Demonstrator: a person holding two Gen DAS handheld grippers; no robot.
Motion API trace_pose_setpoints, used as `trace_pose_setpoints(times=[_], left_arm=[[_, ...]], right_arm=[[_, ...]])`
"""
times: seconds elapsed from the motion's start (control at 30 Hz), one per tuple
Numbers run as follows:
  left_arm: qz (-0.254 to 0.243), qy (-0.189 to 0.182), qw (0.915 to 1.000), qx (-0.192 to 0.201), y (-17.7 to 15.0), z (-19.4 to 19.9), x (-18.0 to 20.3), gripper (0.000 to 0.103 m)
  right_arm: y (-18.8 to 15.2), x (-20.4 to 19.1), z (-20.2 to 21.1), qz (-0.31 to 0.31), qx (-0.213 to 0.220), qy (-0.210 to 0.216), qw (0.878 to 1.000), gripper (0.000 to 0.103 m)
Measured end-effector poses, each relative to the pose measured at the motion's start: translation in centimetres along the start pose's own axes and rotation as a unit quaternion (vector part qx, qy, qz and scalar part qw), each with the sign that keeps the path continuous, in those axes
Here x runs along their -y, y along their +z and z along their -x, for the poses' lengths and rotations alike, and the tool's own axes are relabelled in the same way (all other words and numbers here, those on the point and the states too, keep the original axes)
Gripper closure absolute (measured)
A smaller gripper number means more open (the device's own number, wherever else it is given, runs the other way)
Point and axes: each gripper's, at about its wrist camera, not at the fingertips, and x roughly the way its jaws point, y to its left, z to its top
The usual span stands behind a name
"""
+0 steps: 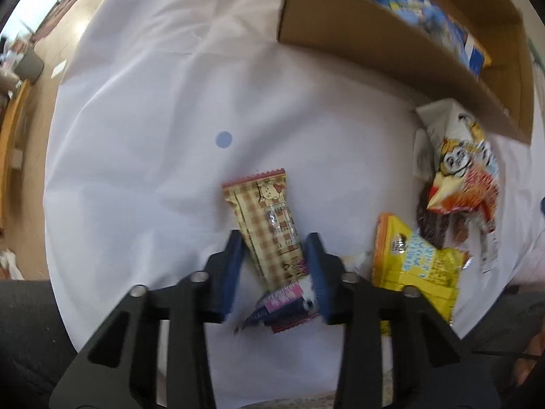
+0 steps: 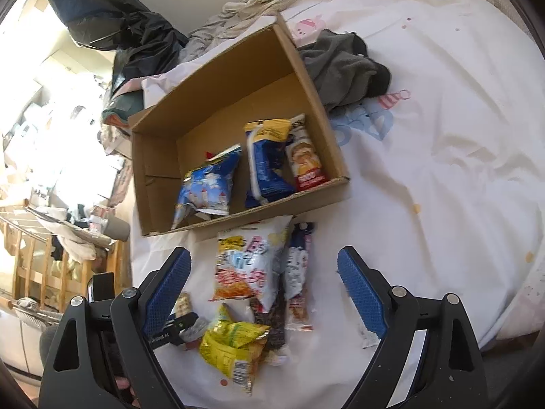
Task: Organize snacks
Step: 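Grasp the checkered wafer bar with the left gripper and lift it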
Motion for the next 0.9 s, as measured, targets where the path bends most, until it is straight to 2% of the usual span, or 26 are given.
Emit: trace_pose_setpoints(times=[0.03, 0.13, 0.23, 0.37, 0.47, 0.63, 0.9], left_arm=[[-0.004, 0.007, 1.0, 0.005, 0.1, 0.1, 0.2, 0.08], [-0.005, -0.004, 0.9997, 0.026, 0.5, 1.1, 0.6, 0.08], [0.002, -0.013, 0.9965, 0.083, 0.7, 3.7, 0.6, 0.08], [-0.006, -0.02, 0.9879, 0.153, 0.4, 7.3, 0.9, 0.08], [-0.004, -0.017, 0.982, 0.188, 0.7, 9.1, 0.7, 0.08], [0.013, -0.008, 0.9806, 0.195, 0.5, 10.3, -0.6, 0.08], [0.023, -0.031, 0.9832, 0.178, 0.2, 10.1, -1.6, 0.08]], right_arm=[[0.1, 0.3, 0.0, -0.004, 0.0, -0.002, 1.0, 0.013], [0.3, 1.2, 0.1, -0.023, -0.001, 0.0, 1.0, 0.013], [0.4, 1.9, -0.1, -0.036, -0.005, -0.003, 0.999, 0.013], [0.3, 2.0, -1.1, -0.052, -0.029, 0.02, 0.998, 0.013], [0.1, 1.1, -2.4, -0.045, -0.05, 0.03, 0.997, 0.013], [0.1, -1.7, -5.6, -0.019, -0.088, 0.037, 0.995, 0.013], [-0.1, -5.4, -10.3, 0.036, -0.139, -0.028, 0.989, 0.013]])
